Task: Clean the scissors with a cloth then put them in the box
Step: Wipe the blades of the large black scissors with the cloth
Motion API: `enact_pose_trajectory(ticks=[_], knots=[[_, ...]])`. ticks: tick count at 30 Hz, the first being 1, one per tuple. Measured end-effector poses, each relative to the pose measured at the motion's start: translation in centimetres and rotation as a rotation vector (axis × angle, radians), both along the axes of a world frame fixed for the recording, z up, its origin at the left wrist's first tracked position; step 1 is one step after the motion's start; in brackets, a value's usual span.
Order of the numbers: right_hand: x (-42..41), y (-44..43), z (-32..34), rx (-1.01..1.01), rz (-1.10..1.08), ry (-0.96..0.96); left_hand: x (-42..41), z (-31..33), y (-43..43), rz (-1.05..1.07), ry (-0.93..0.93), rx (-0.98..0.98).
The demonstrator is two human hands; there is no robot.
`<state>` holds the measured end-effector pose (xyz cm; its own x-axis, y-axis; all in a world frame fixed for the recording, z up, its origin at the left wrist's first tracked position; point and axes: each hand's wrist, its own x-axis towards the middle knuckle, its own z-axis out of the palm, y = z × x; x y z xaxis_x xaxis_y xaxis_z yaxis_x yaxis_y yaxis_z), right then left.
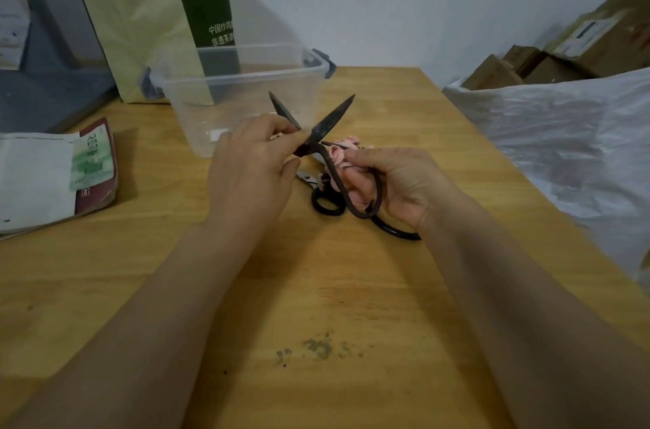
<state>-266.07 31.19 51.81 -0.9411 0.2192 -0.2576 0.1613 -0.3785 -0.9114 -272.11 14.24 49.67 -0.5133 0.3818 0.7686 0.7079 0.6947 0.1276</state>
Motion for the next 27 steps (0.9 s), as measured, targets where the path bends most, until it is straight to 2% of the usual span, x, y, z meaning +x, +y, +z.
enact_pose_trajectory(ticks=[3,5,7,9,11,12,15,19,23,25,27], knots=[[-0.3,-0.1,-0.1,-0.095,-0.104,0.001,0.4,0.4,0.3,-0.049,0.059,0.053],[-0.3,0.0,0.0,-0.151,-0.167,0.044,1.4,0.7,0.8,-0.127,-0.004,0.154],[-0.3,0.1,0.0,-0.185,-0.201,0.094,2.7,0.9,1.7,-0.14,-0.287,0.261],[-0.3,0.1,-0.1,-0.218,-0.181,0.109,3.3,1.2,2.6,-0.097,-0.72,0.406],[-0.2,-0.3,-0.1,-0.218,-0.127,0.098,3.3,1.5,3.1,-0.131,-1.087,0.722],[-0.1,-0.7,-0.1,-0.215,-0.103,0.099,3.3,1.8,3.1,-0.189,-1.177,0.891],[0.2,-1.4,-0.1,-0.175,-0.015,0.127,3.0,1.9,3.0,-0.34,-1.21,1.191],[0.3,-1.8,0.0,-0.034,0.089,0.118,2.5,1.5,2.8,-0.297,-1.166,1.334],[0.3,-0.4,0.2,0.161,0.049,0.086,2.6,1.4,2.8,-0.253,-1.169,1.278],[0.3,0.9,0.3,0.302,-0.041,0.072,2.7,1.4,2.8,-0.255,-1.158,1.243],[0.5,2.4,0.7,0.352,-0.178,0.055,2.5,1.6,2.5,-0.264,-1.151,1.228]])
